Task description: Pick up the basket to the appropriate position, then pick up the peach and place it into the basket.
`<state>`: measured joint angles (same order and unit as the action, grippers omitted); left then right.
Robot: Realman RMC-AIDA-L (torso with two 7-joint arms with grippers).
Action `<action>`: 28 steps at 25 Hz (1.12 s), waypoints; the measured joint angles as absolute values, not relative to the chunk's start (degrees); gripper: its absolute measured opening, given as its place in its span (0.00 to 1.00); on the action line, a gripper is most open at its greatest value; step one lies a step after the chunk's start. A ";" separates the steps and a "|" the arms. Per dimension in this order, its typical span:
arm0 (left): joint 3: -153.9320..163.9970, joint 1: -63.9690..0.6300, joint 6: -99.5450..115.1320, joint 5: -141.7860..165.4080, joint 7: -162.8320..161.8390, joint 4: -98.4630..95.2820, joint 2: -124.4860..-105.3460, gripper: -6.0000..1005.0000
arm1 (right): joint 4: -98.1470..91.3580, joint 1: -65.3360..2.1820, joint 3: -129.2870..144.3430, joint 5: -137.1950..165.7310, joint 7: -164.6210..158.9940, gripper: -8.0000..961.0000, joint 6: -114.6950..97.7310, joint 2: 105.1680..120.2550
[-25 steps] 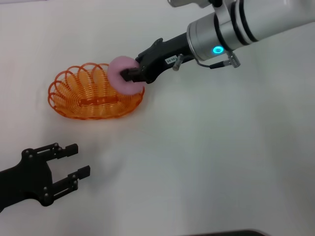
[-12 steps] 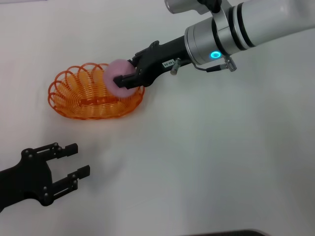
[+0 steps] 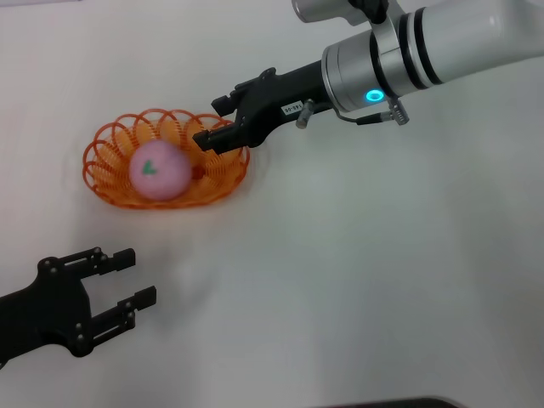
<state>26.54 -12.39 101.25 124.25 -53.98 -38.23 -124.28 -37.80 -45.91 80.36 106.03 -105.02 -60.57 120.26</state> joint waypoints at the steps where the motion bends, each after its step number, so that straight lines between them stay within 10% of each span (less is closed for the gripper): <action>1: 26.54 -12.40 101.25 124.26 -54.10 -38.23 -124.28 0.55 | -37.78 -45.77 80.36 106.02 -104.88 0.70 -60.56 120.25; 28: 26.54 -12.57 101.10 124.19 -54.49 -36.82 -124.19 0.55 | -39.42 -24.29 63.70 99.22 -68.77 0.71 -83.02 119.61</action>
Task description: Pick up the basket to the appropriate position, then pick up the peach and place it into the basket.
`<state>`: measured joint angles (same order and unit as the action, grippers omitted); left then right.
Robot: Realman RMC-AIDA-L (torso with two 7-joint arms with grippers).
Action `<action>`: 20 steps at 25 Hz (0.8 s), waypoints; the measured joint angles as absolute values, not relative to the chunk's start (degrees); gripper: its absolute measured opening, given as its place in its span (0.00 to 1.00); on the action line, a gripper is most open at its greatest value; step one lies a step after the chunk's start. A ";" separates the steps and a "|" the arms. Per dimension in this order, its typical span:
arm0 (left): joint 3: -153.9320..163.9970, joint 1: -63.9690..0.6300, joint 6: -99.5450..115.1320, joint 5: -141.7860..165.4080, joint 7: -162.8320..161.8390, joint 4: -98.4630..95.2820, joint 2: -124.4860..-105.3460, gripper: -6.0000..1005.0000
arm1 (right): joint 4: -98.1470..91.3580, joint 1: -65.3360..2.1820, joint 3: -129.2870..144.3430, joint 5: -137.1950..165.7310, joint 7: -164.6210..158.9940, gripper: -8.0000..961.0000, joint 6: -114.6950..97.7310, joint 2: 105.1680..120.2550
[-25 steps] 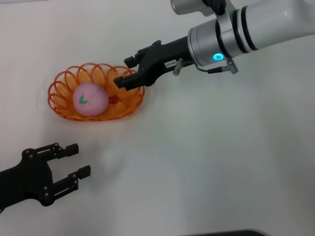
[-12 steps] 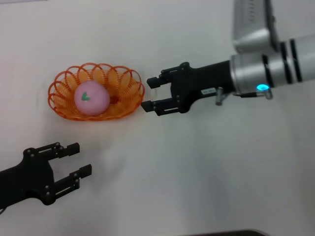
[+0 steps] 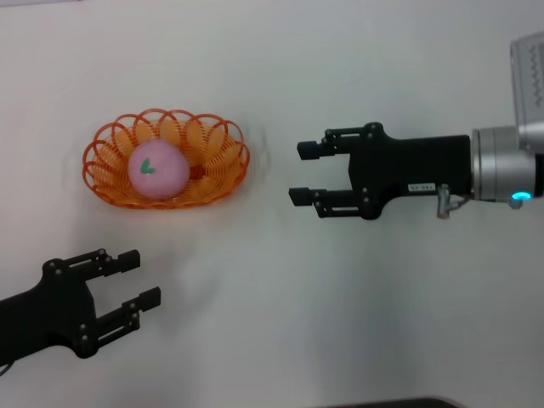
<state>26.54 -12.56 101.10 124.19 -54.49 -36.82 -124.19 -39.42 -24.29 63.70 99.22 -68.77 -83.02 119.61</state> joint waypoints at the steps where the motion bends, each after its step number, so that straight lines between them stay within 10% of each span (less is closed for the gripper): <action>1: 26.55 -12.56 101.15 124.28 -54.49 -36.76 -124.19 0.55 | -39.24 -23.85 63.67 99.24 -68.14 0.71 -83.04 119.61; 20: 26.60 -11.69 101.61 124.63 -54.06 -35.33 -124.36 0.55 | -30.11 -18.08 55.01 98.96 -52.78 0.98 -83.78 119.62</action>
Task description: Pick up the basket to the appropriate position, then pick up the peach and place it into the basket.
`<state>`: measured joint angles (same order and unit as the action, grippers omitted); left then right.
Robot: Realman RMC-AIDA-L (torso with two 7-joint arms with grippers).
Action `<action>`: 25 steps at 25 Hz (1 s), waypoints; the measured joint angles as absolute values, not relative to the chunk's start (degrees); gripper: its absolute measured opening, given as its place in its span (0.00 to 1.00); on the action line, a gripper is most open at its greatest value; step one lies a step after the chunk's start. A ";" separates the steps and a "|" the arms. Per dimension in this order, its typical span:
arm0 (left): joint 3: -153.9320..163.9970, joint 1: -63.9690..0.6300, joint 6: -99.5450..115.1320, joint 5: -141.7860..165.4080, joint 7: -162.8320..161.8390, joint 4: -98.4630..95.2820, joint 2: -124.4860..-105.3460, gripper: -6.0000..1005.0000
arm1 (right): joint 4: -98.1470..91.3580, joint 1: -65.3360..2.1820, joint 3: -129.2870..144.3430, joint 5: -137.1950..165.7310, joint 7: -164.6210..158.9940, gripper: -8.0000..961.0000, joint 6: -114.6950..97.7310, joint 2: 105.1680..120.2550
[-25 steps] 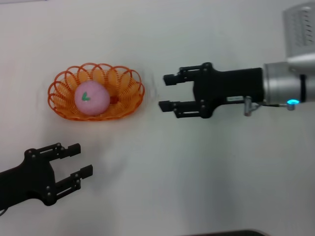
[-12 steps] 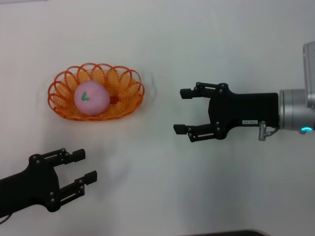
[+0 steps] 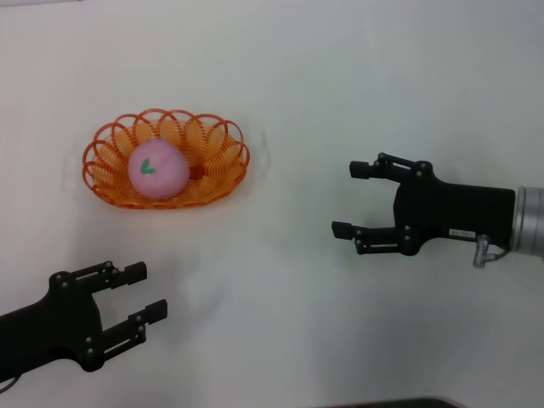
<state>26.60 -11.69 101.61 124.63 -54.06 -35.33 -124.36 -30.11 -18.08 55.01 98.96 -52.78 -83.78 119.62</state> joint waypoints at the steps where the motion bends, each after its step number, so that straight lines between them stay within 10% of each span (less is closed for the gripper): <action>1: 26.64 -11.69 101.61 124.63 -54.05 -35.33 -124.36 0.55 | -29.74 -17.71 54.50 98.96 -52.42 0.97 -83.86 119.62; 25: 26.62 -11.43 100.95 124.69 -53.21 -34.64 -124.37 0.55 | -27.56 -14.38 48.64 100.54 -46.90 0.97 -87.40 119.54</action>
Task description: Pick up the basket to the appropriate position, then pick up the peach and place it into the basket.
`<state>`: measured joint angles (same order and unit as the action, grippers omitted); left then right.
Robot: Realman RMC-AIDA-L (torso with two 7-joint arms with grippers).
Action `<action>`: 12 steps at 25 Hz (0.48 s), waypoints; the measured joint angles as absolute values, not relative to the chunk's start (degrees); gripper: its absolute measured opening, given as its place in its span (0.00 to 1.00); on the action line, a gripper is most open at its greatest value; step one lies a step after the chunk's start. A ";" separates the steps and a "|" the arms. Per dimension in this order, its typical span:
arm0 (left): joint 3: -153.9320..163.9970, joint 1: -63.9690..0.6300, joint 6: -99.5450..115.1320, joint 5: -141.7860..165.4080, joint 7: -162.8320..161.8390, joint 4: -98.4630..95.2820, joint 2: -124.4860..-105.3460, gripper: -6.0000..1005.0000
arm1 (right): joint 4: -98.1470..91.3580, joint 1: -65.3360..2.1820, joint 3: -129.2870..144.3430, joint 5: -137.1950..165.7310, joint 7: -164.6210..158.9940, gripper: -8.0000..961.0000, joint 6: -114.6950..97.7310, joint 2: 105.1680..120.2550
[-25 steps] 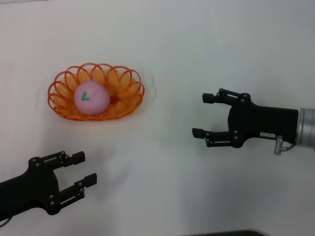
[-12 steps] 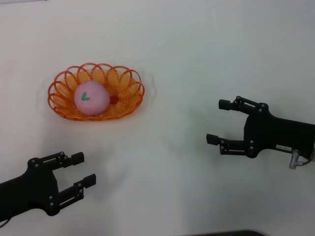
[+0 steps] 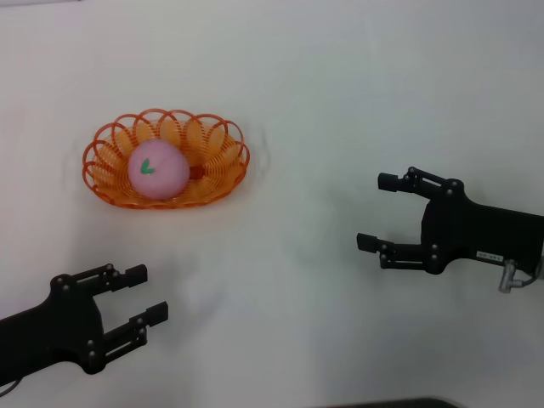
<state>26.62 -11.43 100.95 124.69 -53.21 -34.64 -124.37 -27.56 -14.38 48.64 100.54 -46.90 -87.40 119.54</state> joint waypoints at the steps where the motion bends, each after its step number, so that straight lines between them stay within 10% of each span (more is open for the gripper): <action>1: 26.62 -11.44 100.93 124.70 -53.19 -34.62 -124.37 0.55 | -27.43 -14.44 48.58 100.64 -46.89 0.97 -87.38 119.54; 12: 26.38 -11.65 99.68 124.72 -53.17 -34.54 -124.28 0.55 | -27.38 -15.07 48.44 100.73 -46.86 0.97 -87.27 119.53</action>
